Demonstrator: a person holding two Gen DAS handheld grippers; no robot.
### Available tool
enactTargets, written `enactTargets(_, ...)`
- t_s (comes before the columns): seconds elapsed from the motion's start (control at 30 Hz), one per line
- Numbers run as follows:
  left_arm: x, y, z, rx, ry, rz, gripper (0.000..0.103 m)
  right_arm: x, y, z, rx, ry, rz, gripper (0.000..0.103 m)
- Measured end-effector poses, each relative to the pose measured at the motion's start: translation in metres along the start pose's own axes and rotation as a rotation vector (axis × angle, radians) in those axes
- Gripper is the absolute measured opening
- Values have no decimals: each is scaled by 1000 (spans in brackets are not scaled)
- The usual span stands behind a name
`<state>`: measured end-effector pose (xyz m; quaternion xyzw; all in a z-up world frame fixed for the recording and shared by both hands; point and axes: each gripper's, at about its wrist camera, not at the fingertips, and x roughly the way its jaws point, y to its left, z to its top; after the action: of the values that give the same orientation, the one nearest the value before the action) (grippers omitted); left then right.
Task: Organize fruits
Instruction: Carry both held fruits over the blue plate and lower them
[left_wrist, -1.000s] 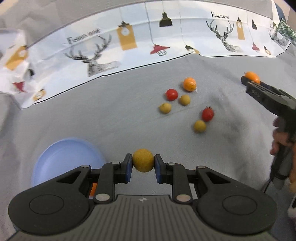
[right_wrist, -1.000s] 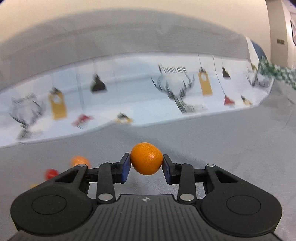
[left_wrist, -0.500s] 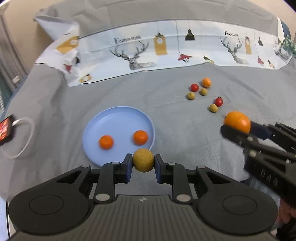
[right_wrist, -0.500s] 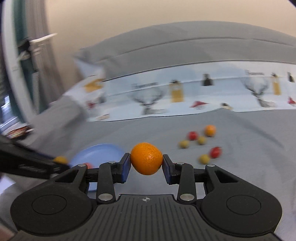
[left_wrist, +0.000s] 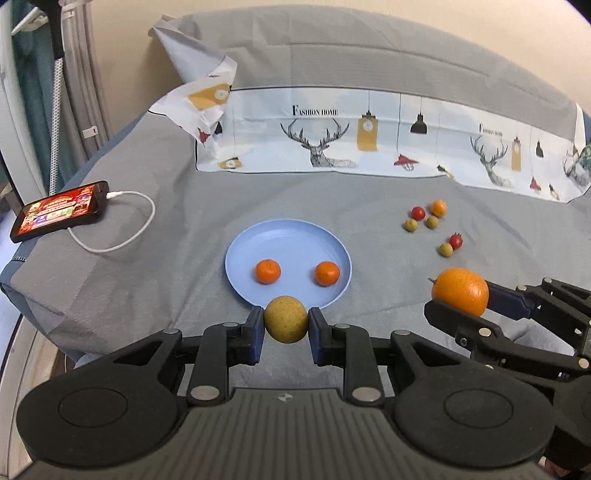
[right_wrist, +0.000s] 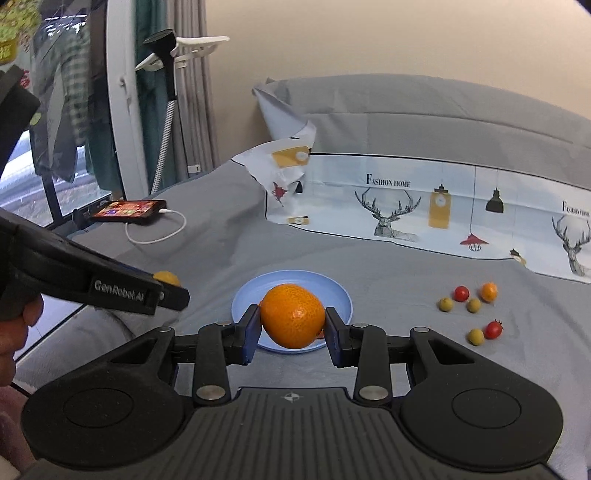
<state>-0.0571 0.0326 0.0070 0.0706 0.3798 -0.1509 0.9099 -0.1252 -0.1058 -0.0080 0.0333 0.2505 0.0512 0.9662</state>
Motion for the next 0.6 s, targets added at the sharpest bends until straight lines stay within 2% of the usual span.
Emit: enactTargets(0.6, 6, 17, -2, -42, -4, -38, 27, 7, 14, 4, -48, 33, -29, 38)
